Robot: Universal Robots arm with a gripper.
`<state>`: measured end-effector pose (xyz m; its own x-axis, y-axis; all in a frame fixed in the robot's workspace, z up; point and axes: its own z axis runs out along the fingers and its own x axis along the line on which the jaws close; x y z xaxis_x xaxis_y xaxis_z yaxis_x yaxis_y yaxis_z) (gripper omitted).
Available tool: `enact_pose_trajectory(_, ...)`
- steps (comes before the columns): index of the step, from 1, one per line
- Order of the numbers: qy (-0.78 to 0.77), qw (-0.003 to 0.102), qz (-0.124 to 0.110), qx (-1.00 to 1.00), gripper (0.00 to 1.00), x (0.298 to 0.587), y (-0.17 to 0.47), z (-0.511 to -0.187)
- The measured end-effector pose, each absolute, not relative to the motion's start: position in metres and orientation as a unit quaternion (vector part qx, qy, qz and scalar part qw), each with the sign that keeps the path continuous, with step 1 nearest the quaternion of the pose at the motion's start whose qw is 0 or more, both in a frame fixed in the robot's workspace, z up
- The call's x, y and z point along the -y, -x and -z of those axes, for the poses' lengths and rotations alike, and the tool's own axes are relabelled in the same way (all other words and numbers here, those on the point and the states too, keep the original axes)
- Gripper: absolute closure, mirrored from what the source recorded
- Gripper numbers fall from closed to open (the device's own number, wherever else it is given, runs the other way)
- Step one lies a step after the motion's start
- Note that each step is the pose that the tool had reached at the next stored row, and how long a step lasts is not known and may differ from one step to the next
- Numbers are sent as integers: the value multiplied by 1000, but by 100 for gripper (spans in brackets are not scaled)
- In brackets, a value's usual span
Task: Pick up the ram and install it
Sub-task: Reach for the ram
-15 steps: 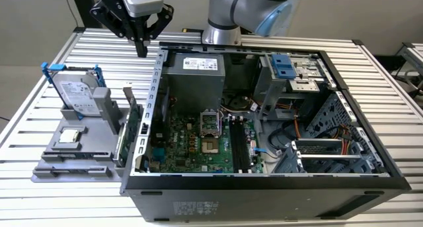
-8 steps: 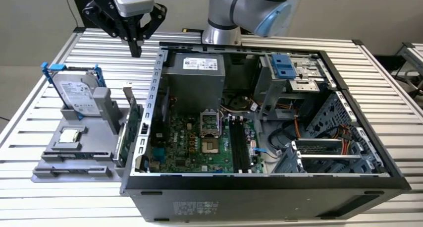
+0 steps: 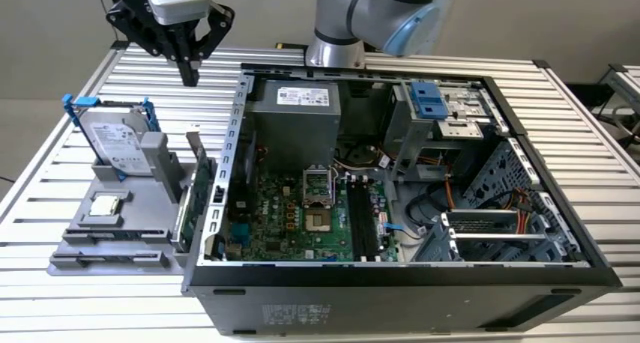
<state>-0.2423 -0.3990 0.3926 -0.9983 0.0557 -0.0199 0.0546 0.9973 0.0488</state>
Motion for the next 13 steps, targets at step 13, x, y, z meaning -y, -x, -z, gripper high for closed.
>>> enact_pose_trajectory(13, -28, 11, -24, -999, 100, 399, 269, -393)
